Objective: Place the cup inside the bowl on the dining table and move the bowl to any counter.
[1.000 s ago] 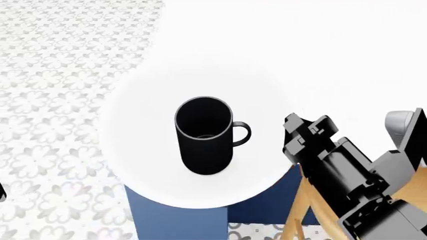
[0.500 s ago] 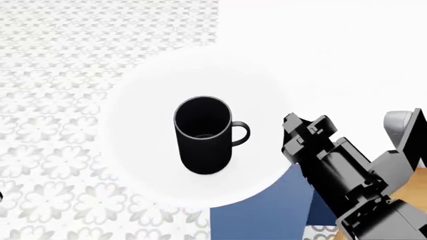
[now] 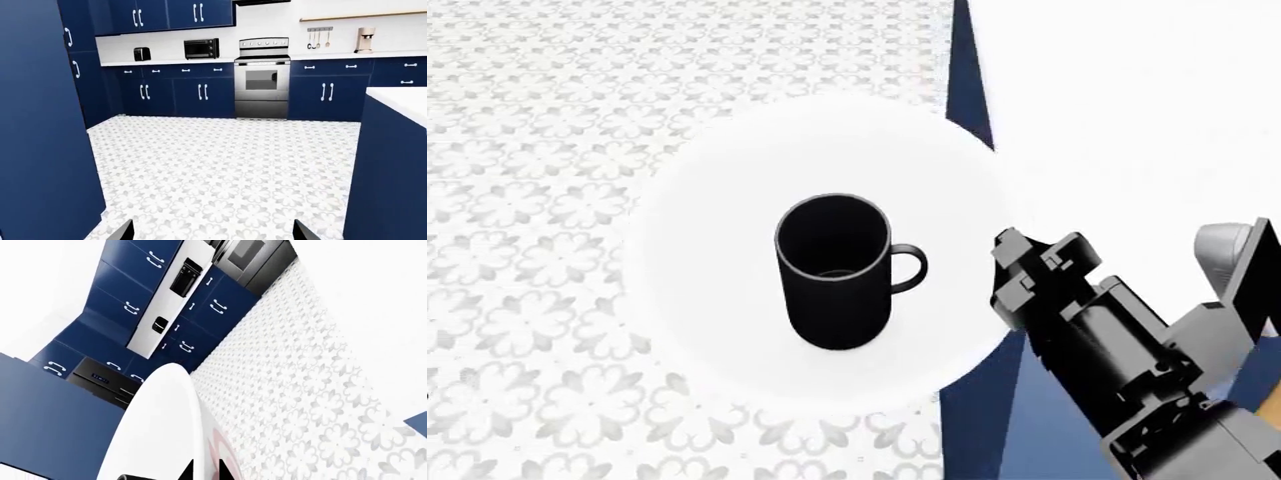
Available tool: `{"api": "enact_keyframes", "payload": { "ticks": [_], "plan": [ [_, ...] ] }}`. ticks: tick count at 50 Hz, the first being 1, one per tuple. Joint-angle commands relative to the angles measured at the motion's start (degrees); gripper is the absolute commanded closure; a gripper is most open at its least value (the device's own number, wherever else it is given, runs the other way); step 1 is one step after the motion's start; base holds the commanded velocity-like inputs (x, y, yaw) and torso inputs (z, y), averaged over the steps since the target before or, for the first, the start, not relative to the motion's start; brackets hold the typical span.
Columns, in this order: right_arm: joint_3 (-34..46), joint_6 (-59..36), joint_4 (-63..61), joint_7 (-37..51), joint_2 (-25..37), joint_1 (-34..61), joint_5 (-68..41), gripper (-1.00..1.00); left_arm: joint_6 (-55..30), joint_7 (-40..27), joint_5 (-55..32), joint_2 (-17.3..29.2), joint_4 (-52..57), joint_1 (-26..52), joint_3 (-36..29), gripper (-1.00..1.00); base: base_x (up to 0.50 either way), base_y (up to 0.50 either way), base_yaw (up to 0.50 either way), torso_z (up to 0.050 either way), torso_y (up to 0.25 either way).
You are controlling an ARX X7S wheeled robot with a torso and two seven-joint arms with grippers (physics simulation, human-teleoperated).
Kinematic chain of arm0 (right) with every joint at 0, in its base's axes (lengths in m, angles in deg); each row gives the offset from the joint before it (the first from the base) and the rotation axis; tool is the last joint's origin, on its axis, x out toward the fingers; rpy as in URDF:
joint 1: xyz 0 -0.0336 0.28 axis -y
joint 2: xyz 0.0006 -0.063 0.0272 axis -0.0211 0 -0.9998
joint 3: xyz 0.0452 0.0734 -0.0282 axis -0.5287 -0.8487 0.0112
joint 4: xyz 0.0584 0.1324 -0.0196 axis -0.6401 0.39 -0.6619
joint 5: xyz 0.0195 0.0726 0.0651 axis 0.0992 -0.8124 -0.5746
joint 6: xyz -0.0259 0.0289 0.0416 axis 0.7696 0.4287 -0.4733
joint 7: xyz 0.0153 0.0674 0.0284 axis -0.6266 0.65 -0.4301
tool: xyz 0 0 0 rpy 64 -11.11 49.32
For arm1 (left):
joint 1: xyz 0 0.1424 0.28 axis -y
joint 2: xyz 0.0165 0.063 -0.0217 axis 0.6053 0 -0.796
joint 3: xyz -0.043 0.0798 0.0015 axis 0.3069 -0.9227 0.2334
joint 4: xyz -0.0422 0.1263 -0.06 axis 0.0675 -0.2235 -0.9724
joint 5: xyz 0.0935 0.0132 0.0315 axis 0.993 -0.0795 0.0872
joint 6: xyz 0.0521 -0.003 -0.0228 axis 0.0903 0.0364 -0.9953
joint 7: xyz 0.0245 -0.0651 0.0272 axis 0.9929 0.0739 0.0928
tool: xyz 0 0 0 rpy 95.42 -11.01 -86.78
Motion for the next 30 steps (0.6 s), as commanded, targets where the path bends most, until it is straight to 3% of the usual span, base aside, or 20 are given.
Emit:
{"api": "enact_keyframes", "payload": {
  "ticks": [1,17,30],
  "plan": [
    [-0.75,0.65,-0.47,-1.15,-0.17,-0.09,-0.21,1.0,0.78,0.87,-0.96,0.31,0.05,-0.59,0.48,-1.0,0.0,0.5,0.0,0.0,0.0],
    [0.09,0.78,-0.77,-1.86,-0.05,0.25,1.6,1.0,2.17,1.39,-0.85,0.76,-0.38,-1.61,0.76,-1.0,0.0,0.5,0.0,0.001,0.001],
    [0.64,1.16,-0.8,-1.8,-0.13,0.76,2.9,1.0,2.28,1.55,-1.33,1.11,-0.52,-1.6,1.08,-1.0,0.19,0.5,0.0,0.0,0.001]
  ]
}}
